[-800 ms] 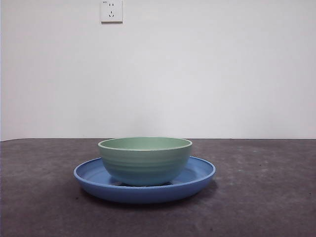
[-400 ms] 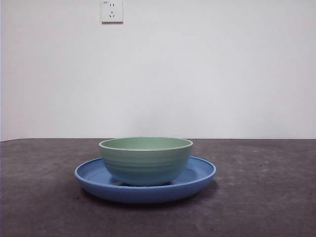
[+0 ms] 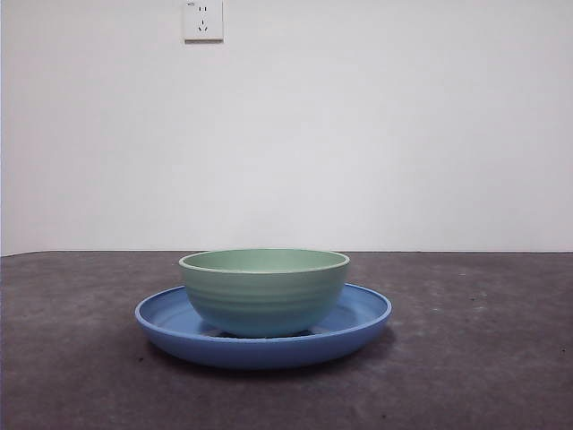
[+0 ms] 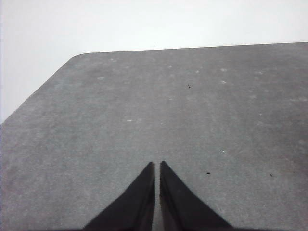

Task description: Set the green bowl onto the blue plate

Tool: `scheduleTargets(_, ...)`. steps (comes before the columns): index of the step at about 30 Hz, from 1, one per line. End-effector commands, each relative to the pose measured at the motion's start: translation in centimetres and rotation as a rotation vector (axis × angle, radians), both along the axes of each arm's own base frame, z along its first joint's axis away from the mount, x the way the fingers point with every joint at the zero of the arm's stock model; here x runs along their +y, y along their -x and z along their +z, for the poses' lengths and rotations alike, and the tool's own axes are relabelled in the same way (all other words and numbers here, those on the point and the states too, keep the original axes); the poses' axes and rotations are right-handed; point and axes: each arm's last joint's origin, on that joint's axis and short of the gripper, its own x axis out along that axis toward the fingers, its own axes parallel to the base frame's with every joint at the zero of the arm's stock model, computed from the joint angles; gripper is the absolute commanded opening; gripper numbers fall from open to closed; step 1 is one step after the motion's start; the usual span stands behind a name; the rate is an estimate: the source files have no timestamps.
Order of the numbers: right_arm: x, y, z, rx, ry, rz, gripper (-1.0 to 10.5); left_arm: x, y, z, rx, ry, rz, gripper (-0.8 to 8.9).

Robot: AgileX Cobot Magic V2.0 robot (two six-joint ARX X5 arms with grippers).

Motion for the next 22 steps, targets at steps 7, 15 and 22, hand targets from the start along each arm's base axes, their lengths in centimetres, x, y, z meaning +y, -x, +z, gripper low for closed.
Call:
scheduleTargets(7,0.0,0.0,0.6,-0.03,-0.006,0.012,0.2,0.0,-0.1,-0.7,0.025,-0.009,0.003,0.19)
scheduleTargets(15,-1.2,0.9,1.0,-0.232,0.04,-0.029,0.2,0.0,-0.1,-0.7,0.025,-0.009,0.003,0.19)
scheduleTargets(22,-2.9,-0.2,-2.7,-0.562,0.06,-0.289,0.2,0.0,-0.1,-0.7,0.025,-0.009,0.003,0.19)
